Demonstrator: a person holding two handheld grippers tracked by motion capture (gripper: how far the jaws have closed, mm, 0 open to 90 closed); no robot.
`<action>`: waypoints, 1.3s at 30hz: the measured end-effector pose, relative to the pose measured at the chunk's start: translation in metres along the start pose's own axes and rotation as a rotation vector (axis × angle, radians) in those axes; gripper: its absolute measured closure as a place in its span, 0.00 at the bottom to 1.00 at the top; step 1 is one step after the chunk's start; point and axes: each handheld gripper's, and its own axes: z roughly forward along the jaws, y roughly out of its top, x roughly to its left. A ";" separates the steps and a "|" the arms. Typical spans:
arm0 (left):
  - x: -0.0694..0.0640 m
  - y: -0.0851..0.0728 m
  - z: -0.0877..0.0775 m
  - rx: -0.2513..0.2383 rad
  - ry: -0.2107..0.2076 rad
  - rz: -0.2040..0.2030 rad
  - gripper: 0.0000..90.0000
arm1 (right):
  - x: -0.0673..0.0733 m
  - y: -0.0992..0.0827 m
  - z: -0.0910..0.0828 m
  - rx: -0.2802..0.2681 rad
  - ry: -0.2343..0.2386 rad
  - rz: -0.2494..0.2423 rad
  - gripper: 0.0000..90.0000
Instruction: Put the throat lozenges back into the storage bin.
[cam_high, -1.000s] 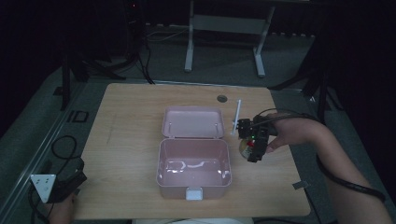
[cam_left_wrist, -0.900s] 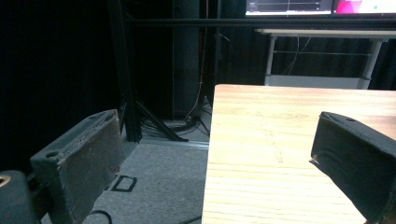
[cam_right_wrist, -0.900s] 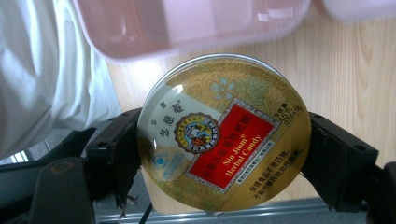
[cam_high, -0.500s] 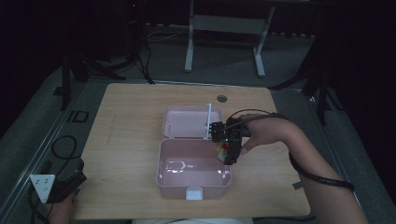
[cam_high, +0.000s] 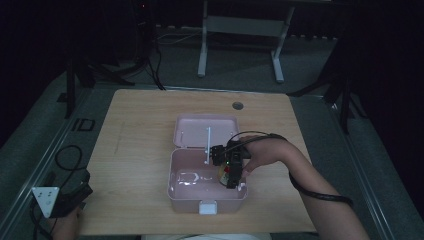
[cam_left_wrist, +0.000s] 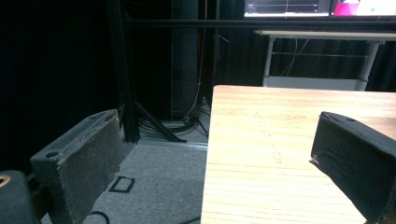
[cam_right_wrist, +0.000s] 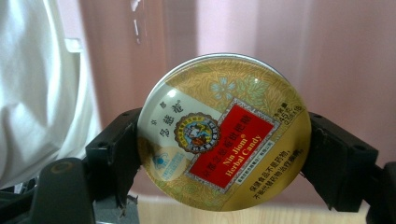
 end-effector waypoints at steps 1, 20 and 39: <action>0.000 0.000 0.000 0.000 0.000 0.001 0.03 | -0.001 0.000 0.005 -0.004 0.009 0.001 0.22; 0.000 0.000 0.000 0.001 -0.002 0.002 0.03 | -0.007 0.006 0.070 0.057 0.013 -0.051 0.22; 0.000 0.000 0.000 0.000 -0.006 0.003 0.03 | -0.009 0.011 0.093 0.144 0.045 -0.026 0.22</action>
